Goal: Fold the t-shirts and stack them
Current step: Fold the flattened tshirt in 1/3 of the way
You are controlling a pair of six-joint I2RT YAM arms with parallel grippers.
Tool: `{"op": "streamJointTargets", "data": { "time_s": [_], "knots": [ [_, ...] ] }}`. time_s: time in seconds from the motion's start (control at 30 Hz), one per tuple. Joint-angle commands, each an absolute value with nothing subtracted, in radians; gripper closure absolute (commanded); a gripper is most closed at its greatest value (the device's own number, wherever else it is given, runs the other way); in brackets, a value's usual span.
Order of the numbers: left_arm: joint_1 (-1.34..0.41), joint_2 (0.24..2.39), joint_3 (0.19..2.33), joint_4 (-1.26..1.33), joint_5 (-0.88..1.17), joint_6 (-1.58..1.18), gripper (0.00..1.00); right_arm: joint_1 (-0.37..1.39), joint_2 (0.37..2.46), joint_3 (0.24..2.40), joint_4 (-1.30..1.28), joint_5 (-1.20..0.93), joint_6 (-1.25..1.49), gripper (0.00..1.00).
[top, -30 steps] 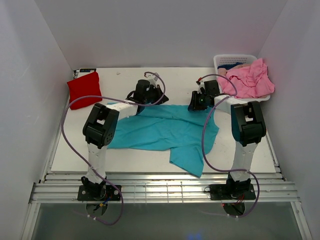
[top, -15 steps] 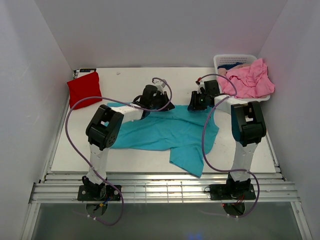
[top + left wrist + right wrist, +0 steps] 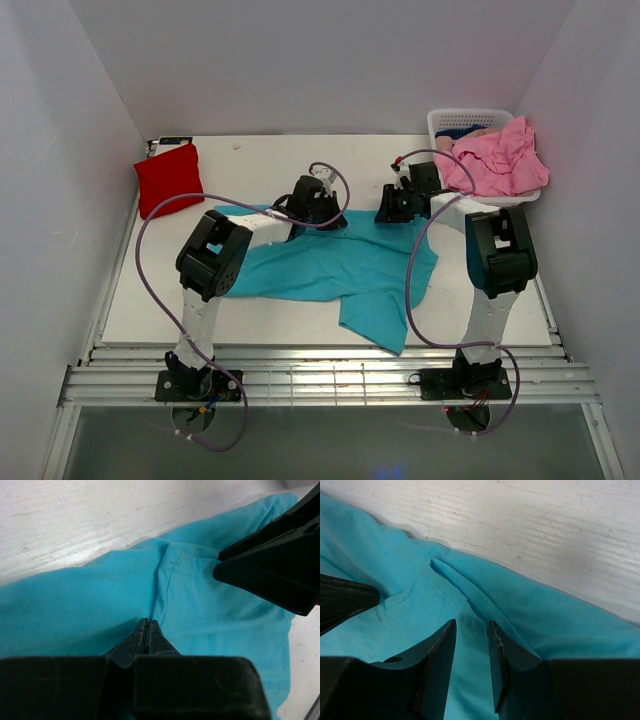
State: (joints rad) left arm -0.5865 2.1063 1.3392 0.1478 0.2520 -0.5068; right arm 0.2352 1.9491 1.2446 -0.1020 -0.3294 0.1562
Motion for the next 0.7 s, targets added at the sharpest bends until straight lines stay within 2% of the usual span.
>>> {"op": "streamJointTargets", "data": {
  "time_s": [0.0, 0.67],
  "knots": [
    [-0.600, 2.103, 1.371, 0.107, 0.198, -0.488, 1.00, 0.244, 1.917, 1.249, -0.089, -0.360, 0.150, 0.62],
    [-0.601, 2.152, 1.419, 0.103, 0.156, -0.472, 1.00, 0.249, 2.022, 1.364, -0.112, -0.368, 0.129, 0.62]
  ]
}}
